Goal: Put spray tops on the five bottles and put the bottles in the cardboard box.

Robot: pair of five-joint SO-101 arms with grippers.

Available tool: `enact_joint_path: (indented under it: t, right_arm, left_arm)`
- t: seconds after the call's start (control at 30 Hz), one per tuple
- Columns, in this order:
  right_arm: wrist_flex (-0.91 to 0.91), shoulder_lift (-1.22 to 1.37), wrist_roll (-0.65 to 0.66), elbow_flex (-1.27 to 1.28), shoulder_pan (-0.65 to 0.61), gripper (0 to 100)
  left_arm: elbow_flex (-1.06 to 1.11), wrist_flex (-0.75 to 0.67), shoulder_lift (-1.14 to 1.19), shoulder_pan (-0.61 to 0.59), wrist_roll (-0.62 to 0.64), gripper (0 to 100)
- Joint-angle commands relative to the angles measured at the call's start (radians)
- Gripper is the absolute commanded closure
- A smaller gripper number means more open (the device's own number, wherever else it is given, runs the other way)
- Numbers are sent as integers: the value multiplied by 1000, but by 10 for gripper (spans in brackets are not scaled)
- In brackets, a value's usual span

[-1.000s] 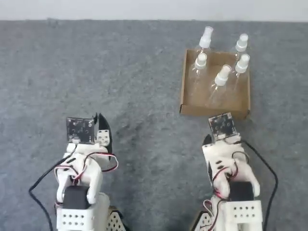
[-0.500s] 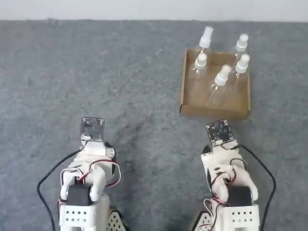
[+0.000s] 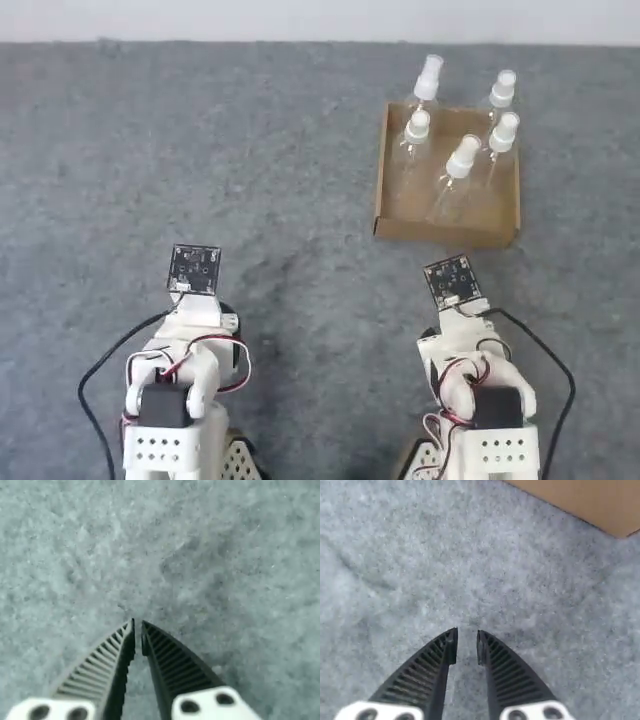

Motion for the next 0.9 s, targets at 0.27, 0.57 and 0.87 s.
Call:
enact_joint_path:
  t: [0.27, 0.57, 0.87]
  right_arm:
    - [35, -16, 12, 23, -2, 991]
    - [35, -16, 12, 23, -2, 991]
    - [35, -16, 12, 23, -2, 991]
  left_arm:
    - [-10, 3, -8, -3, -9, 988]
    - [-10, 3, -8, -3, -9, 988]
    - [-10, 3, -8, -3, -9, 988]
